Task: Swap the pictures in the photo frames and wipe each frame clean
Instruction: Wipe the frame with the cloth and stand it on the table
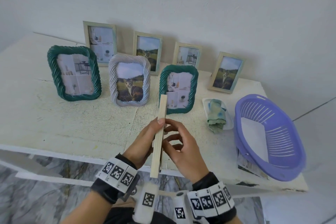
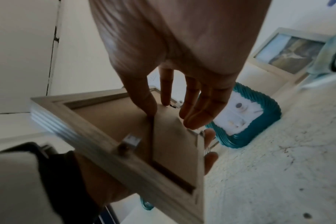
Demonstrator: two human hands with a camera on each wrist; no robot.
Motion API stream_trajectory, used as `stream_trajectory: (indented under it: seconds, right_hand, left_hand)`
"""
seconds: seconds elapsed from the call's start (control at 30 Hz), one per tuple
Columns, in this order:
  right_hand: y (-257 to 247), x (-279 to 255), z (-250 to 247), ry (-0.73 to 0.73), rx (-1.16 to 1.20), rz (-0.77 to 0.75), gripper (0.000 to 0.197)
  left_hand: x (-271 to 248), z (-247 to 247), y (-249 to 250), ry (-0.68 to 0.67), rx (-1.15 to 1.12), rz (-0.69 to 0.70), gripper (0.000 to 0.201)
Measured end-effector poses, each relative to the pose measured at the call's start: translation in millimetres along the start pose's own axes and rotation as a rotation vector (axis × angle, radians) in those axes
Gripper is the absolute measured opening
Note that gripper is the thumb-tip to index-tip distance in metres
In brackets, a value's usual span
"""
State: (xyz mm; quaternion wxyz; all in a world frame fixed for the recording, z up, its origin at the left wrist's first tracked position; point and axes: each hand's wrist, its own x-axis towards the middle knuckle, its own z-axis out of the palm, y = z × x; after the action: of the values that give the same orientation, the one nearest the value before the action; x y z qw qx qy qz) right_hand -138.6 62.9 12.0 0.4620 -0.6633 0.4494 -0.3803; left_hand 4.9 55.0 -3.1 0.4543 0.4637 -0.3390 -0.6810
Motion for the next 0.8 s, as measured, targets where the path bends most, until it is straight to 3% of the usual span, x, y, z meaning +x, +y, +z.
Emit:
stream_trajectory:
  seconds: [0.2,0.3,0.4,0.47,0.6,0.7,0.8]
  right_hand:
    - [7.7,-1.5,-11.0,0.062,-0.361,-0.100,0.037]
    - [6.9,-2.2,-16.3,0.139,-0.653,-0.169,0.025]
    - [6.9,-5.2,-14.5,0.222,-0.886,-0.124,0.011]
    - [4.1,-8.1,-10.5,0.214,-0.710,-0.043,0.015]
    - [-6.3,-8.5,-4.1,0.208,0.170,0.385,0.041]
    - [12.9,-6.6,-7.7,0.267,0.400,0.533,0.067]
    - [23.9,-2.4,-13.6,0.312,0.504,0.623,0.075]
  left_hand:
    - [-3.0,-1.9,2.9,0.030,0.072,0.013,0.085]
    - [-3.6,-3.9,3.6,0.054,0.134,-0.003,0.106]
    - [-1.6,-4.6,4.3,0.130,0.226,0.007,0.122]
    - [-3.4,-1.5,5.9,0.169,0.249,0.013,0.133]
    - [-14.0,-3.1,9.9,0.193,0.345,0.120,0.119]
    - [-20.1,-15.1,15.1,0.215,0.276,0.126,0.090]
    - [-20.8,-22.6,25.1,0.192,0.085,0.017,0.074]
